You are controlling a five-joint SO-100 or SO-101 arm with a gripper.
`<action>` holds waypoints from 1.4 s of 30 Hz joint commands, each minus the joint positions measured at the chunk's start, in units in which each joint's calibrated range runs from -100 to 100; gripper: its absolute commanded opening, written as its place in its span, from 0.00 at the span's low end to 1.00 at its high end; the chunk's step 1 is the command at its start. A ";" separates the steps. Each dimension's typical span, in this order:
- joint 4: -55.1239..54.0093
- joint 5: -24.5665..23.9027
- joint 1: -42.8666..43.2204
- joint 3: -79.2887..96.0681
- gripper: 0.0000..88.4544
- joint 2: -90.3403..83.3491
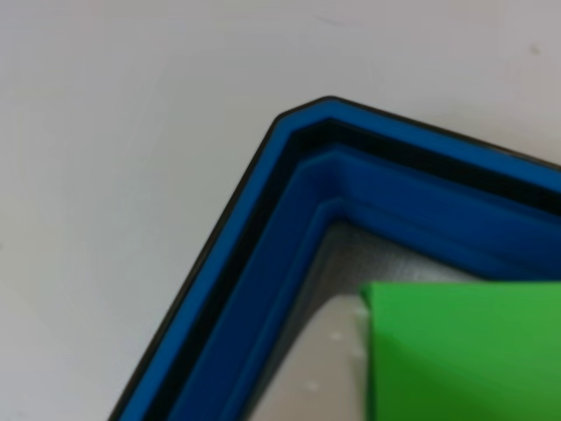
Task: Pick up green cube and drop it in the blue box
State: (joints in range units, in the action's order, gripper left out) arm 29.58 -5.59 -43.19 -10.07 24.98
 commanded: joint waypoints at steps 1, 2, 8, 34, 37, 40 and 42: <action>-0.84 0.15 -0.55 -3.76 0.15 -1.32; -0.84 0.20 -0.55 -3.76 0.17 -1.32; -0.84 0.05 -0.55 -3.76 0.24 -1.40; -0.84 -0.10 -0.32 -1.06 0.30 -1.73; -0.84 -0.10 -0.40 -0.88 0.30 -3.74; -0.84 -0.15 -0.70 -0.70 0.27 -6.50; -0.84 -0.15 -0.85 -0.62 0.23 -8.59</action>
State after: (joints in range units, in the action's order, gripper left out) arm 29.58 -5.59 -43.19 -10.07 24.06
